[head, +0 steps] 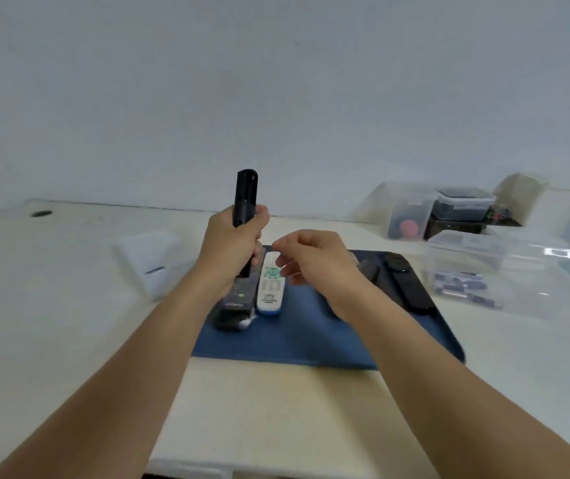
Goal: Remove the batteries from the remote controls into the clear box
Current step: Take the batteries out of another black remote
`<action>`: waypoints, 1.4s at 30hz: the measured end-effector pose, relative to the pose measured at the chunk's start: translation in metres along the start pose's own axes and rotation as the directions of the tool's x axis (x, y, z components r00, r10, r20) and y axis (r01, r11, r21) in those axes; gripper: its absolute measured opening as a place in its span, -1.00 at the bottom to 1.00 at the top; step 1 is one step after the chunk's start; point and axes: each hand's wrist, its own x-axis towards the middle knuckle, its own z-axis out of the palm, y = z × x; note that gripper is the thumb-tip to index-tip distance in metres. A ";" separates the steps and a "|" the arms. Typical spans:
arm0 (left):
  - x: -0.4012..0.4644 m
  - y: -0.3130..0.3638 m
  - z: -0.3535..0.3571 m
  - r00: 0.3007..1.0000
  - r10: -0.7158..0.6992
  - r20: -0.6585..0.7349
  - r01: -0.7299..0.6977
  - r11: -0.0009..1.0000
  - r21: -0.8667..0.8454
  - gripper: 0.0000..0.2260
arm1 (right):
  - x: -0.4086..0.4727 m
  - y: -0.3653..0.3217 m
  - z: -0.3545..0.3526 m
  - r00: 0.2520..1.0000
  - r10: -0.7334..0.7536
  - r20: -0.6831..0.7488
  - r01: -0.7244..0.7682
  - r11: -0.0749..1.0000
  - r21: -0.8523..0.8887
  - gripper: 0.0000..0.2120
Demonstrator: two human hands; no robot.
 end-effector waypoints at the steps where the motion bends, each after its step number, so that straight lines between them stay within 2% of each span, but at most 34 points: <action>1: 0.002 0.004 -0.020 1.000 0.008 -0.023 -0.008 1.000 0.024 -0.89 | 0.005 -0.002 0.013 0.998 -0.056 0.034 0.059 0.994 -0.087 -0.88; 4: 0.008 0.012 -0.083 0.990 0.047 -0.130 -0.028 0.990 0.142 -0.89 | 0.020 -0.006 0.055 0.958 -0.217 0.186 0.266 0.918 -0.296 -0.90; 7: 0.011 0.009 -0.154 0.939 0.136 -0.317 -0.028 0.946 0.323 -0.88 | 0.032 -0.011 0.102 0.884 -0.323 0.339 0.450 0.785 -0.425 -0.83; 9: 0.011 -0.004 -0.186 0.899 0.122 -0.421 0.031 0.940 0.340 -0.84 | 0.042 -0.010 0.123 0.859 -0.354 0.369 0.504 0.711 -0.491 -0.79; 11: 0.006 -0.025 -0.203 0.893 0.040 -0.448 0.099 0.954 0.283 -0.78 | 0.054 -0.008 0.136 0.861 -0.349 0.370 0.504 0.680 -0.532 -0.80; 15: 0.001 -0.060 -0.202 0.917 -0.124 -0.378 0.174 0.980 0.100 -0.76 | 0.072 0.001 0.149 0.894 -0.250 0.372 0.444 0.609 -0.658 -0.82; 19: 0.008 -0.062 -0.204 0.966 -0.127 -0.226 0.135 0.991 0.020 -0.83 | 0.078 0.004 0.153 0.903 -0.229 0.365 0.426 0.602 -0.676 -0.84; 21: 0.006 -0.060 -0.206 0.983 -0.098 -0.158 0.097 0.995 -0.010 -0.79 | 0.076 0.001 0.152 0.895 -0.223 0.386 0.441 0.564 -0.698 -0.86; 24: 0.002 -0.055 -0.205 0.995 -0.063 -0.072 0.054 0.991 -0.124 -0.66 | 0.072 -0.002 0.151 0.887 -0.168 0.431 0.453 0.505 -0.735 -0.63; 26: 0.000 -0.053 -0.204 0.998 -0.052 -0.037 0.044 0.980 -0.196 -0.60 | 0.070 -0.003 0.151 0.879 -0.148 0.452 0.469 0.429 -0.772 -0.47; 30: -0.007 -0.048 -0.204 0.999 -0.036 -0.009 0.033 0.978 -0.204 -0.55 | 0.065 -0.008 0.159 0.839 -0.129 0.528 0.543 0.251 -0.802 -0.38; 33: -0.010 -0.046 -0.205 0.999 -0.036 -0.002 0.035 0.982 -0.187 -0.52 | 0.061 -0.012 0.168 0.821 -0.093 0.564 0.571 0.160 -0.805 -0.41; 35: -0.011 -0.046 -0.205 0.999 -0.036 -0.002 0.035 0.984 -0.177 -0.49 | 0.059 -0.012 0.176 0.811 -0.096 0.577 0.585 0.135 -0.800 -0.52; 39: -0.011 -0.046 -0.205 1.000 -0.026 -0.001 0.025 0.984 -0.176 -0.49 | 0.061 -0.008 0.187 0.814 -0.128 0.567 0.581 0.165 -0.797 -0.72; 42: -0.012 -0.046 -0.204 1.000 -0.019 -0.004 0.019 0.987 -0.159 -0.49 | 0.066 -0.007 0.185 0.812 -0.128 0.569 0.583 0.162 -0.796 -0.75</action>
